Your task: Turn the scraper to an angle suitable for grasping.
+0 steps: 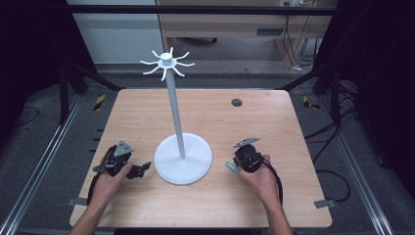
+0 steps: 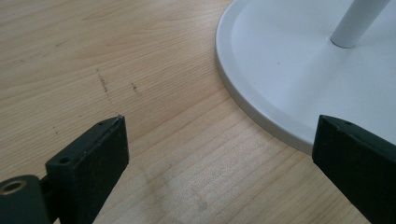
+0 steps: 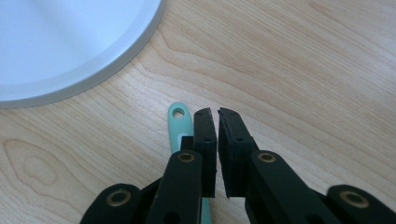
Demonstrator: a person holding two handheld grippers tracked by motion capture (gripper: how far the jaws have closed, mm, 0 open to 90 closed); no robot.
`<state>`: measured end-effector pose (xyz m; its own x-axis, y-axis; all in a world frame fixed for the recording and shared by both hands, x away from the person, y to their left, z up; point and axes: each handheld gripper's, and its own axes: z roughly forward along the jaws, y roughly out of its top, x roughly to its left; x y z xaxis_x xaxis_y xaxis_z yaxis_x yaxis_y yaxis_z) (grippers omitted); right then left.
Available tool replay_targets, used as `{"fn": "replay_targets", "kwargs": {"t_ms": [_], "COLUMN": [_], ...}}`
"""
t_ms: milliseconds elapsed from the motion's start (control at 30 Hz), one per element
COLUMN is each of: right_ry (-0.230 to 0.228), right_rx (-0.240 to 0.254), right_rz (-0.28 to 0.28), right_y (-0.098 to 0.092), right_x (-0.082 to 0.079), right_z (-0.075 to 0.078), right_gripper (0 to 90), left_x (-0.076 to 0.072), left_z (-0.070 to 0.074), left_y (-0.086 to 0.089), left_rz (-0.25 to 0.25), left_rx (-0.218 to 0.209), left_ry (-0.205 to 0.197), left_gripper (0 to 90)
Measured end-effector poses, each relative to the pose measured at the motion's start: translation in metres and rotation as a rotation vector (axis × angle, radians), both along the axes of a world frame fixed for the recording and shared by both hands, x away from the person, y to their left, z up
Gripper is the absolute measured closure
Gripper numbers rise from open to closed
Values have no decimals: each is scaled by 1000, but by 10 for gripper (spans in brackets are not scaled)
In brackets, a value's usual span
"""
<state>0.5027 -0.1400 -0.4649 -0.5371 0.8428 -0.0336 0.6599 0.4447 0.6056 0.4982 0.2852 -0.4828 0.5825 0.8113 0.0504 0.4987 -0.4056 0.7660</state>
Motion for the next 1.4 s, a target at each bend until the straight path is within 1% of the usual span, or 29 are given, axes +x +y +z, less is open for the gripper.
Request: {"fn": "replay_targets", "kwargs": {"t_ms": [200,267,400,467,500,533,567,600,667,767,867,1100,1133,1200,1333,1400], "right_ry": [35,61,98,114,114,125,125,143,153,163,175,193,207,205,223,224], "right_rx": [-36,-45,-70,-81,-81,-93,-97,-95,-111,-126,-129,-134,-136,-142,-146,-154], "right_rz": [16,19,27,34,34,37,46,35,50,66,61,74,74,79,81,89], "right_y": [2,3,5,7,7,8,8,9,10,12,14,16,17,17,18,18], "right_x": [3,4,5,6,6,7,7,7,9,11,12,14,15,15,16,16], "right_z": [6,7,9,9,9,10,10,10,10,9,10,9,9,8,7,6], "right_gripper": [775,748,682,664,664,644,638,629,614,607,603,585,585,585,586,589], "left_x": [0,0,0,1,1,1,1,1,1,1,1,1,1,1,1,1], "left_z": [0,0,0,-1,-1,-1,-1,-1,-1,-1,-1,-1,-1,-1,-1,-1], "left_y": [0,0,0,0,0,0,0,0,1,0,0,0,0,0,0,0], "left_rz": [-2,0,0,-1,-1,-1,-3,-3,-3,-1,-3,-4,-4,-4,-4,-4], "left_rx": [-2,-6,-10,-9,-9,-10,-7,-7,-7,-11,-8,-11,-10,-10,-12,-12], "left_ry": [4,4,4,5,5,6,5,5,5,8,6,6,6,6,6,7], "left_gripper": [34,34,34,34,34,34,34,34,34,33,33,33,33,33,33,33]}}
